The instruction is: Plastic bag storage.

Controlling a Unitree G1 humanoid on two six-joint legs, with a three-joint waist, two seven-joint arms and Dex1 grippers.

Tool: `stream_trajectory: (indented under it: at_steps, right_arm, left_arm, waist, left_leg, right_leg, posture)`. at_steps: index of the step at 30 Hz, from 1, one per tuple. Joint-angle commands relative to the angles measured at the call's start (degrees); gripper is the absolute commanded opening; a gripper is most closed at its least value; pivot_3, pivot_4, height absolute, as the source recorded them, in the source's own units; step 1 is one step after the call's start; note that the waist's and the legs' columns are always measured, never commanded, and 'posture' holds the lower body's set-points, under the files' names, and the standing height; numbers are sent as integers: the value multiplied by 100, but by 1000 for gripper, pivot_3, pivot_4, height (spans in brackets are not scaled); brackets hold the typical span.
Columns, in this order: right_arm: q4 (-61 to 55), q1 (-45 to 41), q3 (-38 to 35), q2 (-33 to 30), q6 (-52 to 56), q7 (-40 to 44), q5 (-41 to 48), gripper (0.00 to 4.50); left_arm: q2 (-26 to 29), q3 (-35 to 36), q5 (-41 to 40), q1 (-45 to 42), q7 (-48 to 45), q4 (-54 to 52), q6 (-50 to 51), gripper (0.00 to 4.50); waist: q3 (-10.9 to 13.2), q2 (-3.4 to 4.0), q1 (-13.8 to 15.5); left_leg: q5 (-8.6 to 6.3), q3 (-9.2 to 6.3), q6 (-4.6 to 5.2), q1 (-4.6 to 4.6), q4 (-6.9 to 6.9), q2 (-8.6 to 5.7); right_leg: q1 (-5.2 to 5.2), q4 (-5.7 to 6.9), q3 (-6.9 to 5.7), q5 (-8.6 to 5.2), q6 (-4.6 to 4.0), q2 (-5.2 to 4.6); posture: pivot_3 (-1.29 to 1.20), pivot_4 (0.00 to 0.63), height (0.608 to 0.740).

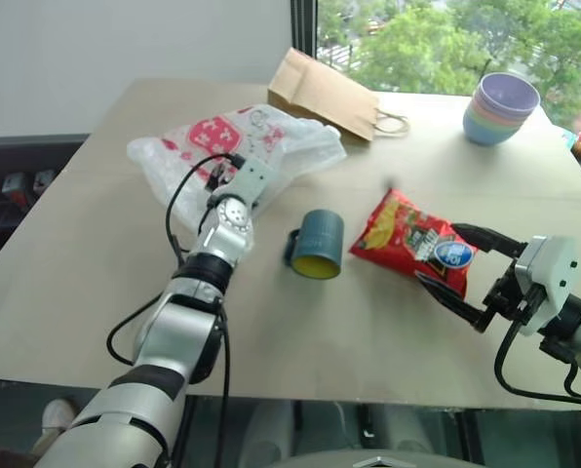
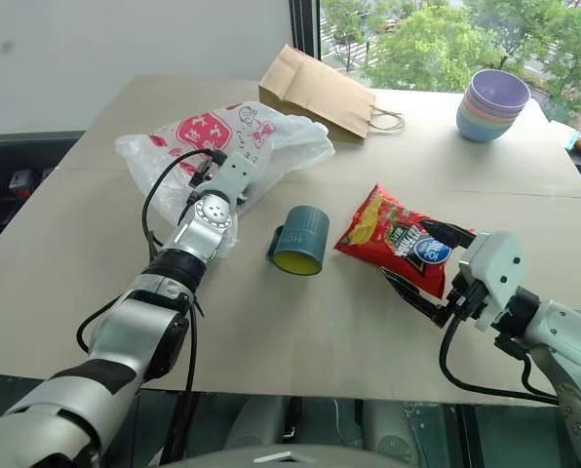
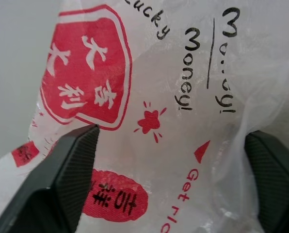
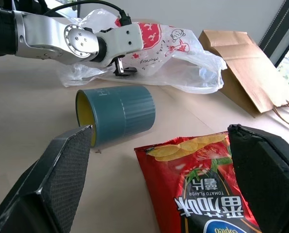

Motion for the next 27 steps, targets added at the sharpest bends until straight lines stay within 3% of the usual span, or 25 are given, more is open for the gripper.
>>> stream_trajectory:
  at_steps: [1, 2, 5, 6, 11, 15, 17, 21, 27]
  right_arm:
    - [-228, 6, -83, -30, -65, -41, 22, 4500]
    - [-217, -27, -71, -34, -60, -50, 22, 4500]
    - [-211, -93, -43, -32, -42, -85, 26, 4500]
    - [-213, -109, -22, -25, -33, -101, 21, 4500]
    - [-273, -447, 519, -32, 33, -194, -164, 4500]
    - [146, -1160, 1720, -189, -88, 53, -1021, 4500]
    - [469, -1627, 2272, -94, -89, 122, -1333, 4500]
    - [1224, -2925, 3307, 742, 282, -69, -1728, 4500]
    - [2346, -3562, 4123, 1303, -121, -252, -2782, 4500]
  left_arm:
    - [-58, 458, -475, -18, -164, 470, 72, 2218]
    - [-96, 720, -787, -35, -320, 367, -26, 1933]
    - [-98, 1354, -1529, -9, -799, -99, -54, 348]
    - [-65, 1488, -1686, 20, -935, -280, 45, 66]
    - [-94, 2608, -3352, 130, -1792, -1858, 1406, 66]
    - [115, 3342, -4781, 188, -1955, -3712, 3368, 66]
    - [207, 3501, -5175, 221, -1794, -4412, 4137, 66]
    - [505, 3617, -5825, 206, -1653, -5536, 5491, 66]
    - [634, 3663, -5962, 259, -1473, -5882, 6032, 66]
  waist:
    - [0, 1, -39]
    - [-1, 1, -55]
    - [0, 2, -45]
    - [0, 1, -37]
    - [6, -8, -23]
    - [12, -14, -52]
    - [12, -14, -67]
    - [14, -12, -116]
    - [14, -12, -30]
  left_leg:
    - [0, 0, 0, 2, 0, 1]
    - [0, 1, 0, 5, 0, 2]
    - [0, 1, 0, 9, 0, 7]
    - [0, 0, -1, 7, 0, 7]
    - [0, -3, -1, -13, 0, 3]
    - [0, -11, -1, -22, -1, 4]
    - [0, -10, -2, -21, -1, 4]
    - [3, -12, -6, -9, -1, 5]
    - [9, -23, -15, -10, -1, 0]
  right_leg:
    - [0, 1, 0, -2, 4, 1]
    - [0, 3, 0, -7, 12, 2]
    - [0, 7, 0, -8, 14, 5]
    - [-1, 8, -1, -7, 11, 5]
    - [-8, -1, -1, 3, -6, -3]
    - [-17, -1, -5, 3, -6, -3]
    - [-19, 1, -5, 3, -5, 0]
    - [-19, 12, -3, 3, -5, 7]
    - [-19, 22, -9, 3, -9, 5]
  posture:
    - [0, 150, 740]
    - [0, 150, 740]
    - [0, 150, 740]
    - [0, 150, 740]
    - [0, 150, 740]
    - [0, 150, 740]
    - [0, 150, 740]
    - [0, 150, 740]
    - [0, 150, 740]
